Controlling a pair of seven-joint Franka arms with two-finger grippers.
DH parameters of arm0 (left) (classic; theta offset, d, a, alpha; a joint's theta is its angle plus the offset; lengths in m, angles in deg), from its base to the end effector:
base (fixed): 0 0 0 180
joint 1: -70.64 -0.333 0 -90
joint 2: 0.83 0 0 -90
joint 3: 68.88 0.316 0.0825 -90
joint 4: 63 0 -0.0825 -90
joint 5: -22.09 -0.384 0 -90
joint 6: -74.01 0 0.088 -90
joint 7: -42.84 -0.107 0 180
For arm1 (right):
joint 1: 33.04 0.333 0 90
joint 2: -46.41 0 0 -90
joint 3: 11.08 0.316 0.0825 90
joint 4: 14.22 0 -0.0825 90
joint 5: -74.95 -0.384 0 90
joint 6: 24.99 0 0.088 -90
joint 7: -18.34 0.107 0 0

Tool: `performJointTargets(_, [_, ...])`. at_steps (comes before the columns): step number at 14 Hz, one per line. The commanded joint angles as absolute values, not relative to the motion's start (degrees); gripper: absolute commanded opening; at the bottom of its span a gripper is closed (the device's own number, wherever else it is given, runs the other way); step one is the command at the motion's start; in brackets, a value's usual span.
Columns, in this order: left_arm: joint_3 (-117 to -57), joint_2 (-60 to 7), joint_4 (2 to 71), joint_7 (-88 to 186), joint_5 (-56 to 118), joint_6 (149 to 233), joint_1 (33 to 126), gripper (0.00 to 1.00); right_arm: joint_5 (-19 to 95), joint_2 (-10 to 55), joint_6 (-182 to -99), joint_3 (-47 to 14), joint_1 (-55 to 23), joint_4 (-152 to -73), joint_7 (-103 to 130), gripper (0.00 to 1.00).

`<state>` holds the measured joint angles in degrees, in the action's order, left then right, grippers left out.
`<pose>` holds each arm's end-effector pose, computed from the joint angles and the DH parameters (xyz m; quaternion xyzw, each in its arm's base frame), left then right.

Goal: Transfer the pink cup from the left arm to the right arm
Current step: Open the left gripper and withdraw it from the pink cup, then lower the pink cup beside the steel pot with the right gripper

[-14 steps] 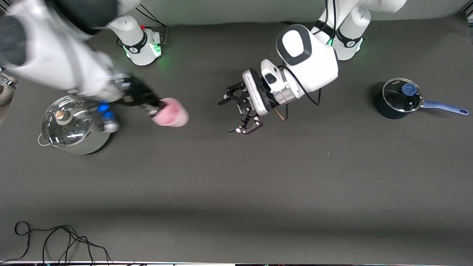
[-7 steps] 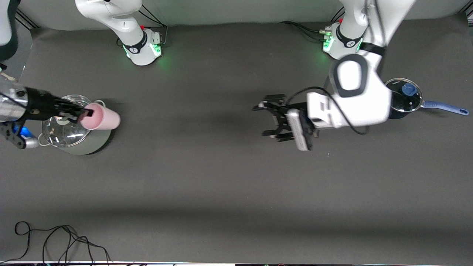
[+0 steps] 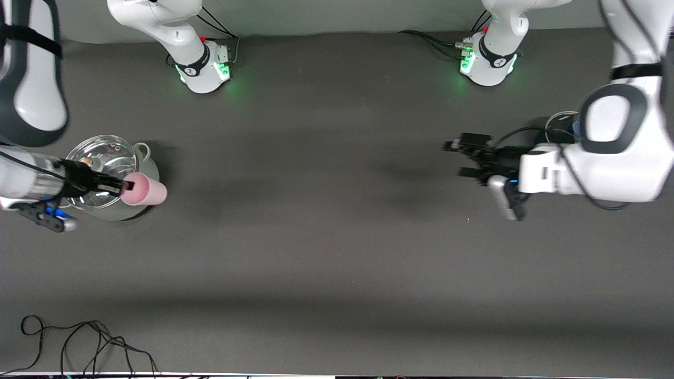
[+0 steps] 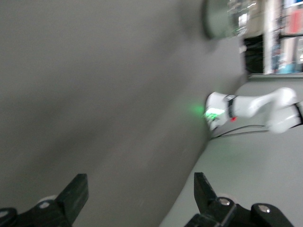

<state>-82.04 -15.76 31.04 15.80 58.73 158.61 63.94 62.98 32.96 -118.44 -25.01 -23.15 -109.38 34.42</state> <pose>0.5840 -0.1229 0.4656 0.8896 -0.2325 -0.1331 0.3698 0.6014 -0.0106 0.4552 -0.9701 0.1924 0.1346 0.0605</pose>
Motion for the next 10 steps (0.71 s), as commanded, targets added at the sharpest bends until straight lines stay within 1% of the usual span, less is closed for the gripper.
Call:
performJointTargets(1, [-82.8,-15.9,25.9,20.2,44.6,152.3,61.2,0.99,64.0,35.8,-126.9,-25.2,-22.5,-117.9,30.5,0.0])
performJointTargets(4, [-82.9,-15.0,24.9,20.2,28.8,151.3,61.1,1.0,64.0,35.6,-138.2,-25.2,-22.5,-125.5,27.0,0.0])
performJointTargets(6, [-82.2,-13.1,24.4,23.0,25.8,151.4,60.1,1.0,64.0,34.0,-147.7,-25.1,-22.5,-130.9,26.2,0.0])
performJointTargets(7, [-81.7,-13.0,23.0,25.8,25.8,150.9,59.0,1.0,64.0,33.5,-152.4,-25.1,-22.4,-133.4,25.3,0.0])
performJointTargets(8, [-81.4,-13.0,22.1,27.8,25.5,150.7,58.5,1.0,64.0,32.4,-155.9,-25.1,-22.4,-135.0,24.9,0.0])
performJointTargets(10, [-81.0,-12.3,21.8,33.7,23.4,150.3,58.4,1.0,63.3,30.3,-160.3,-25.1,-22.5,-136.6,24.1,0.0])
